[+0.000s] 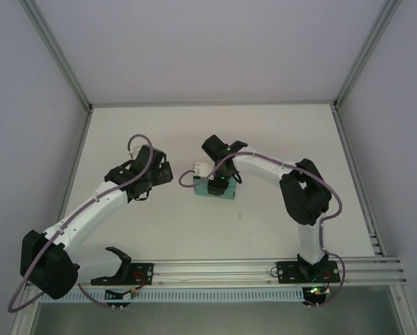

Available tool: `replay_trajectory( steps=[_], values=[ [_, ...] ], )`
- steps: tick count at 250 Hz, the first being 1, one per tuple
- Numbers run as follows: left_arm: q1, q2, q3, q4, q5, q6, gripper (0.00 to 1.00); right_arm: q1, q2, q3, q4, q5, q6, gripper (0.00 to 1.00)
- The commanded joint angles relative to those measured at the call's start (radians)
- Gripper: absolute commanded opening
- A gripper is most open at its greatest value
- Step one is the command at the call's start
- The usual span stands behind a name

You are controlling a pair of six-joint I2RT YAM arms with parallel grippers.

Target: Assemble paper box

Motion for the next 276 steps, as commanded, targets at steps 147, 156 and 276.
replay_trajectory(
  steps=[147,156,276],
  values=[
    [0.009,-0.154,-0.032,-0.086,-0.059,-0.024,1.00,0.078,-0.081,-0.328,0.724,0.556,-0.256,0.47],
    [0.009,-0.155,-0.033,-0.088,-0.059,-0.023,1.00,0.082,-0.073,-0.335,0.741,0.576,-0.260,0.48],
    [0.009,-0.189,-0.060,-0.069,-0.044,-0.012,1.00,0.153,-0.144,-0.355,0.431,0.450,-0.105,1.00]
  ],
)
